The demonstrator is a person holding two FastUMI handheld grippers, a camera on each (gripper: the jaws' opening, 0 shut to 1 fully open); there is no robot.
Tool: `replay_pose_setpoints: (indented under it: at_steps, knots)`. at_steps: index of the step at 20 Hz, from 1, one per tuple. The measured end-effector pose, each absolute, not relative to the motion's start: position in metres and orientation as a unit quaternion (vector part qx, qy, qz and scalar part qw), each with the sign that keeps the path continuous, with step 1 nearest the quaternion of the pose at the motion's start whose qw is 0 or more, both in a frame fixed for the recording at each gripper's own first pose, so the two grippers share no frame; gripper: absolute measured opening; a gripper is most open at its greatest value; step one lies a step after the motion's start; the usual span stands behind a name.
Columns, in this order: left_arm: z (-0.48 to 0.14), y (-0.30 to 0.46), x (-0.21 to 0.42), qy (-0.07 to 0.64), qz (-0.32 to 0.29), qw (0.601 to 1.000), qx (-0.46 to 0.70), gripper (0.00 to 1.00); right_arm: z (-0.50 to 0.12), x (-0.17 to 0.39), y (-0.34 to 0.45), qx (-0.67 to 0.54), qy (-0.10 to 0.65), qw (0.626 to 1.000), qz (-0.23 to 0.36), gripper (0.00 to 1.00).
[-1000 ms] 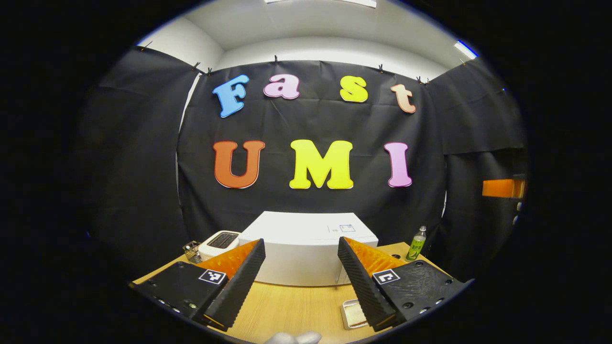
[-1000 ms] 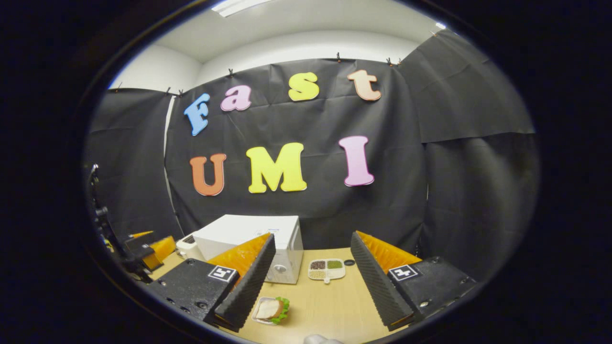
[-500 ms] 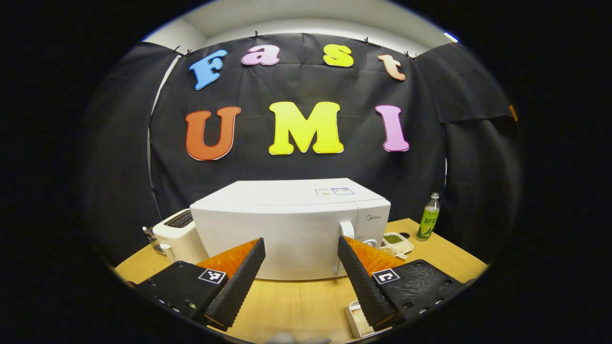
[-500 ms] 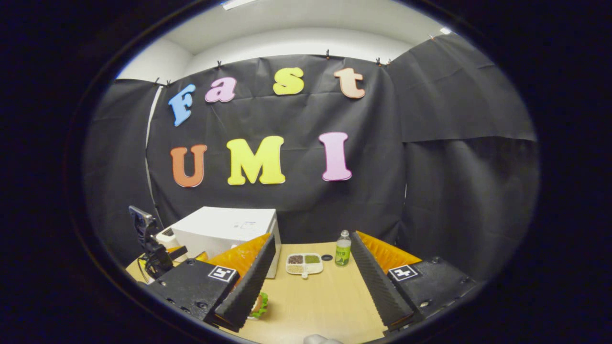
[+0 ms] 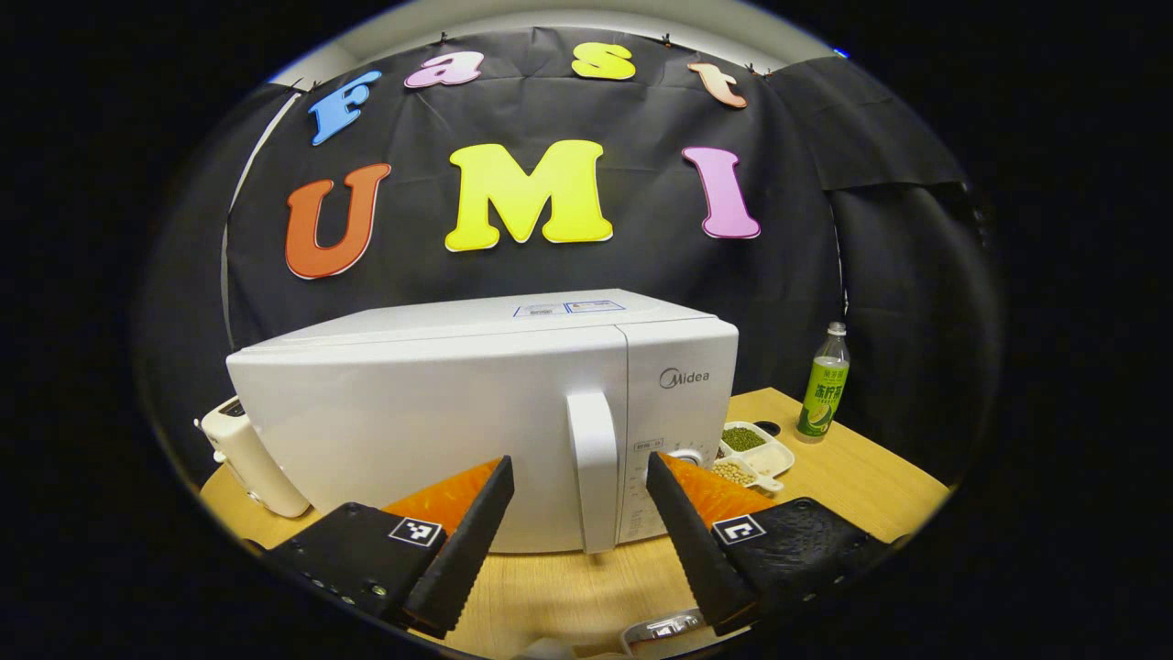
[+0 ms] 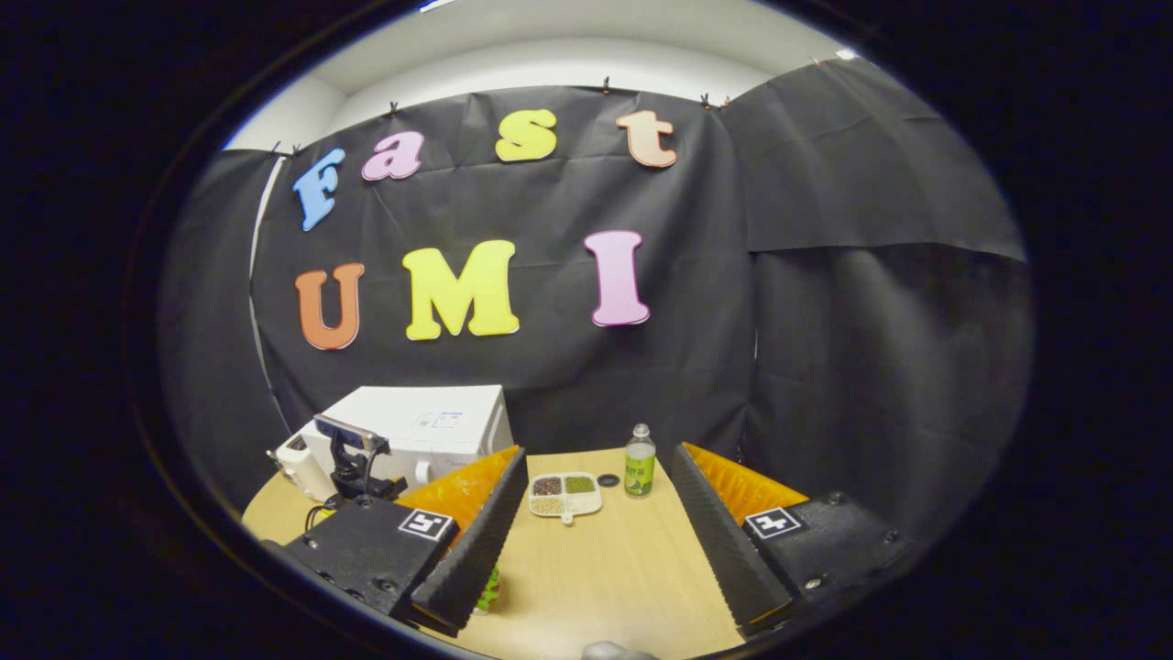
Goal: Open the microwave oven with the left hand, put the food in, and close the microwave oven.
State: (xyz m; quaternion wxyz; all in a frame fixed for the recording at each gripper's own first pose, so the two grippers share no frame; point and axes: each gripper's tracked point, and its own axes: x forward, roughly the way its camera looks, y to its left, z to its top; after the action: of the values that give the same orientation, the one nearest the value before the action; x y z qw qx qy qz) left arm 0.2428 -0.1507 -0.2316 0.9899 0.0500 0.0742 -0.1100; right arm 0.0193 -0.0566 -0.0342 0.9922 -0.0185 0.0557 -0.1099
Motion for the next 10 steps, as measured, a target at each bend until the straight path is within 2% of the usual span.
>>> replay_pose_setpoints:
  at_steps: [1,2,3,4,5,6,7,8,10]
  knots:
    - [-0.229,-0.153,0.246,0.068,-0.111,0.99,0.047,0.87,-0.034,0.022,-0.056,-0.021,0.057,0.992,-0.109,0.92]
    - [-0.228,-0.155,0.249,0.066,-0.115,0.99,0.044,0.83,-0.034,0.026,-0.055,-0.023,0.058,0.992,-0.108,0.92]
    - [-0.229,-0.157,0.253,0.068,-0.114,0.99,0.046,0.7,-0.032,0.029,-0.053,-0.026,0.058,0.992,-0.105,0.92]
    - [-0.228,-0.152,0.252,0.068,-0.105,0.991,0.046,0.65,-0.032,0.032,-0.05,-0.029,0.058,0.993,-0.103,1.0]
    - [-0.228,-0.156,0.251,0.069,-0.12,0.99,0.033,0.32,-0.031,0.033,-0.048,-0.032,0.06,0.993,-0.101,0.92]
    - [-0.228,-0.159,0.254,0.07,-0.119,0.99,0.027,0.29,-0.031,0.034,-0.045,-0.033,0.06,0.993,-0.097,1.0]
    - [-0.228,-0.158,0.252,0.072,-0.12,0.99,0.029,0.25,-0.029,0.035,-0.044,-0.036,0.06,0.993,-0.095,0.92]
    - [-0.228,-0.157,0.251,0.073,-0.119,0.99,0.031,0.23,-0.029,0.034,-0.043,-0.038,0.058,0.993,-0.094,1.0]
    - [-0.228,-0.157,0.253,0.074,-0.115,0.99,0.02,0.17,-0.03,0.035,-0.043,-0.038,0.059,0.993,-0.092,1.0]
